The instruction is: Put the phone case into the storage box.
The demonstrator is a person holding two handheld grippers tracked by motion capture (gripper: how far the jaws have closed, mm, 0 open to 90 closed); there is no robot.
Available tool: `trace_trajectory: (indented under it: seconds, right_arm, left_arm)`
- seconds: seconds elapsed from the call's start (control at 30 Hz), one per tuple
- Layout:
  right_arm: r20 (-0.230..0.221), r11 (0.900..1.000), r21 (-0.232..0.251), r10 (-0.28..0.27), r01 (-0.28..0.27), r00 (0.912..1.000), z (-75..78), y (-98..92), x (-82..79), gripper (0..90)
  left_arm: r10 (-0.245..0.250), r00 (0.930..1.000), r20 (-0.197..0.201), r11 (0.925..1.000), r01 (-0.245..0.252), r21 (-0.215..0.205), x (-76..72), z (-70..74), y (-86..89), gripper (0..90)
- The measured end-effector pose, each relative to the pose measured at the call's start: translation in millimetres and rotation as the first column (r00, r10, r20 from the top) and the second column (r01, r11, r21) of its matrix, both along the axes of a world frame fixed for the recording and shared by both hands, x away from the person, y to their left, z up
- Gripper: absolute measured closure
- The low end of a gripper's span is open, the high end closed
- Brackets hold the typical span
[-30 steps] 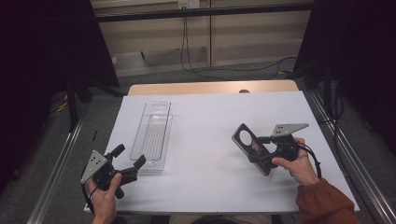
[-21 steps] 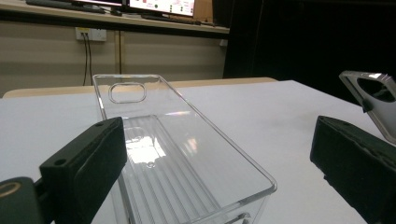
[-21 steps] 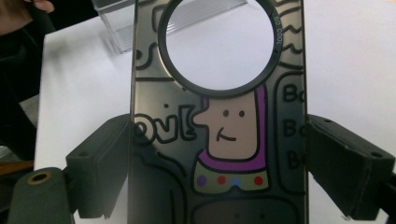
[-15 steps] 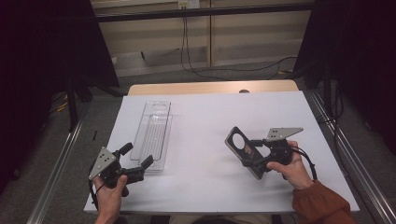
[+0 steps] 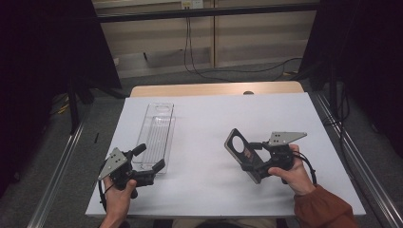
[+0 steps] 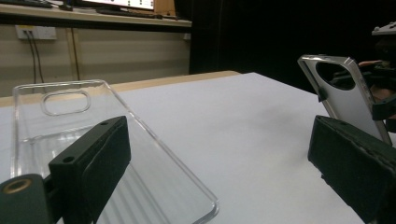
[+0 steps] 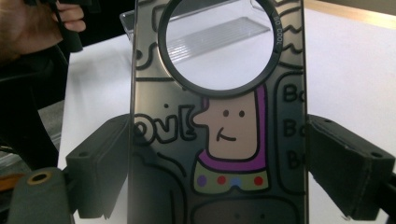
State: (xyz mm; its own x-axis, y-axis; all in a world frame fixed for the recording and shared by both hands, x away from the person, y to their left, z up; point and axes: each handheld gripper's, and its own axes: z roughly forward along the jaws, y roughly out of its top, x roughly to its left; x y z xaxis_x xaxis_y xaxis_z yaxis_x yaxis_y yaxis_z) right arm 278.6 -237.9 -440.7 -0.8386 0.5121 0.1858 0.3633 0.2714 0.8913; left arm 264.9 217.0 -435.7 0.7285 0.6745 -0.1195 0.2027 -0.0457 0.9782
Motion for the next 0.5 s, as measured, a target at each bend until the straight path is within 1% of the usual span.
trace_trajectory:
  seconds: [0.07, 0.1, 0.13, 0.17, 0.2, 0.23, 0.27, 0.33, 0.37, 0.4, 0.47, 0.5]
  right_arm:
    - [0.008, 1.0, 0.007, 0.006, -0.006, 0.9999, 0.5, 1.6, -0.9, 12.2]
    - [0.017, 1.0, 0.009, 0.008, -0.008, 0.9998, 0.6, 2.5, -1.1, 12.1]
    - [0.02, 1.0, 0.016, 0.013, -0.013, 0.9997, 0.9, 3.4, -1.6, 12.1]
    - [0.024, 1.0, 0.02, 0.015, -0.016, 0.9996, 1.1, 4.3, -2.0, 12.1]
    - [0.027, 0.999, 0.027, 0.021, -0.021, 0.9994, 1.1, 5.3, -2.1, 12.1]
    - [0.026, 0.999, 0.029, 0.023, -0.023, 0.9994, 1.4, 6.2, -2.5, 12.1]
    - [0.029, 0.999, 0.034, 0.023, -0.024, 0.9993, 1.5, 7.2, -2.7, 12.1]
    - [0.033, 0.999, 0.045, 0.029, -0.03, 0.999, 1.9, 9.0, -3.3, 12.1]
    - [0.037, 0.998, 0.049, 0.031, -0.033, 0.9988, 2.0, 10.0, -3.3, 12.1]
    - [0.036, 0.998, 0.052, 0.038, -0.039, 0.9986, 2.1, 10.9, -3.2, 12.1]
    - [0.039, 0.997, 0.062, 0.046, -0.048, 0.9982, 2.4, 12.5, -3.3, 12.1]
    - [0.045, 0.997, 0.062, 0.047, -0.049, 0.9979, 2.5, 13.4, -3.4, 12.1]
  left_arm:
    - [-0.007, 1.0, 0.001, 1.0, 0.007, 0.003, 0.6, 0.3, -3.0, 6.0]
    - [-0.01, 1.0, -0.001, 0.9999, 0.01, -0.01, 0.4, 0.4, -5.5, 6.9]
    - [-0.012, 0.9999, -0.003, 0.9999, 0.012, -0.011, 0.2, 0.5, -6.7, 7.4]
    - [-0.011, 0.9999, -0.007, 0.9995, 0.011, -0.029, 0.5, 0.5, -8.3, 7.4]
    - [-0.021, 0.9997, -0.013, 0.9993, 0.02, -0.031, 1.4, 0.3, -8.7, 7.6]
    - [-0.031, 0.9994, -0.018, 0.9994, 0.03, -0.018, 3.0, 0.2, -8.4, 7.6]
    - [-0.045, 0.9984, -0.033, 0.9983, 0.044, -0.039, 3.0, -0.4, -10.5, 7.6]
    - [-0.039, 0.9988, -0.029, 0.9992, 0.039, -0.004, 4.1, -0.9, -11.0, 7.6]
    - [-0.046, 0.9983, -0.035, 0.9988, 0.045, -0.018, 3.9, -1.2, -13.5, 7.6]
    - [-0.065, 0.9972, -0.036, 0.9977, 0.065, -0.019, 5.0, -1.2, -14.4, 7.6]
    - [-0.085, 0.9957, -0.037, 0.9962, 0.084, -0.024, 5.9, -1.4, -18.5, 7.1]
    - [-0.099, 0.9945, -0.034, 0.995, 0.098, -0.019, 6.0, -1.3, -20.7, 6.4]
